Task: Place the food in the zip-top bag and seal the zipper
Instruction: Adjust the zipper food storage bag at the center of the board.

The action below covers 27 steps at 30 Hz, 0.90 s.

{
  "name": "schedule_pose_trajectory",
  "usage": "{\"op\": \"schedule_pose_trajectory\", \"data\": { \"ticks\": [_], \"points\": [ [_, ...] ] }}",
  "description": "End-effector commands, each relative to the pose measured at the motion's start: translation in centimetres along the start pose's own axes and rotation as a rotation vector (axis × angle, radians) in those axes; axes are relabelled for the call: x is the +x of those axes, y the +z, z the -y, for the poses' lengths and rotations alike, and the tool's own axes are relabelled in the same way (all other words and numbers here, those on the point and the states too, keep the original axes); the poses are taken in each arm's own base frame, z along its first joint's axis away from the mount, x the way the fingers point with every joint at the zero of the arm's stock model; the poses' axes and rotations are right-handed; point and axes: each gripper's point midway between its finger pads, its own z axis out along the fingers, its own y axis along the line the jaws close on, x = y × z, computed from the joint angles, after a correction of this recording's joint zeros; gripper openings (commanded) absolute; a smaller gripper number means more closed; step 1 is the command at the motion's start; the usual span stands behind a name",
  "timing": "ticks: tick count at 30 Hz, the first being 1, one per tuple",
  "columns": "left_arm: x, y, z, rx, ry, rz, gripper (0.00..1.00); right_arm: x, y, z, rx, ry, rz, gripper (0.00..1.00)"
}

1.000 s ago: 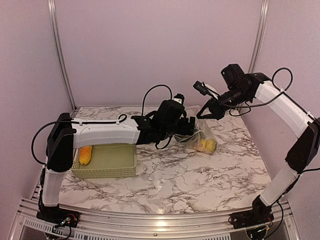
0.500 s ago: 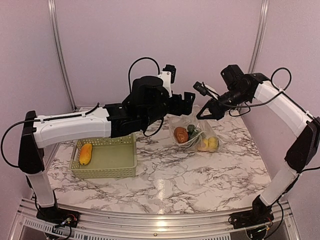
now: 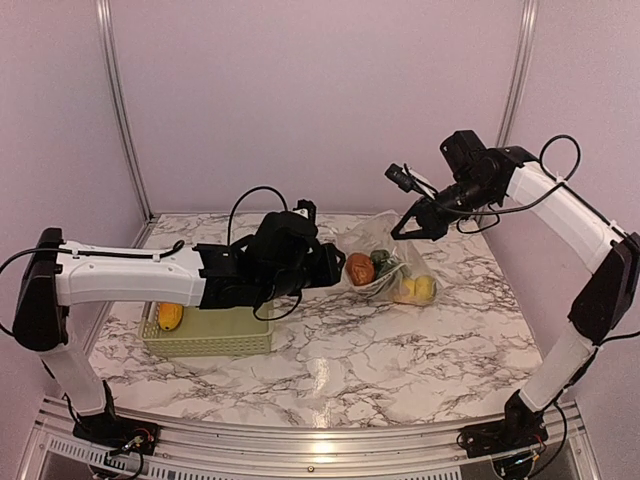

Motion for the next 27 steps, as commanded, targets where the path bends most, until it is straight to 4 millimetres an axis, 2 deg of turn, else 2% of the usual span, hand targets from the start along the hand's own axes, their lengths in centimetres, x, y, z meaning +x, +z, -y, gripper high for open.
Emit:
{"op": "schedule_pose_trajectory", "data": {
  "ticks": [1,4,8,11,14,16,18,22,24,25,27],
  "points": [
    [1.5,1.0,0.1,0.006,-0.081,-0.053,0.42,-1.0,-0.2,-0.1,-0.013,-0.013,0.029,0.0],
    [1.9,2.2,-0.7,-0.009,-0.12,-0.073,0.4,-0.9,-0.3,-0.2,-0.009,-0.013,0.027,0.0],
    [2.6,3.8,-1.3,-0.007,-0.147,-0.11,0.33,-0.6,-0.4,-0.2,-0.005,-0.011,0.027,0.0],
    [2.8,4.8,-1.0,0.026,-0.168,-0.14,0.2,-0.6,-0.4,-0.2,-0.004,-0.013,0.029,0.0],
    [2.5,5.4,-0.9,0.031,-0.176,-0.148,0.0,-0.7,-0.5,-0.3,-0.004,-0.014,0.031,0.0],
    [1.2,5.2,-0.4,0.046,-0.17,-0.121,0.0,-0.9,-0.8,-0.4,0.001,-0.02,0.035,0.0],
    [-1.6,4.1,1.4,0.097,-0.155,-0.062,0.0,-1.5,-1.5,0.0,0.037,-0.03,0.04,0.0],
    [-8.5,-1.4,7.3,0.22,-0.088,0.114,0.0,-3.3,-5.0,2.2,0.138,-0.013,0.111,0.0],
    [-10.0,-2.3,7.1,0.181,-0.062,0.178,0.0,-3.7,-6.4,3.0,0.174,-0.004,0.136,0.0],
    [-10.0,-1.8,6.1,0.145,-0.059,0.185,0.0,-3.8,-6.7,3.1,0.182,-0.002,0.143,0.0],
    [-8.7,0.8,4.1,0.1,-0.078,0.129,0.0,-4.0,-7.0,2.9,0.177,-0.007,0.155,0.0]
  ]
}}
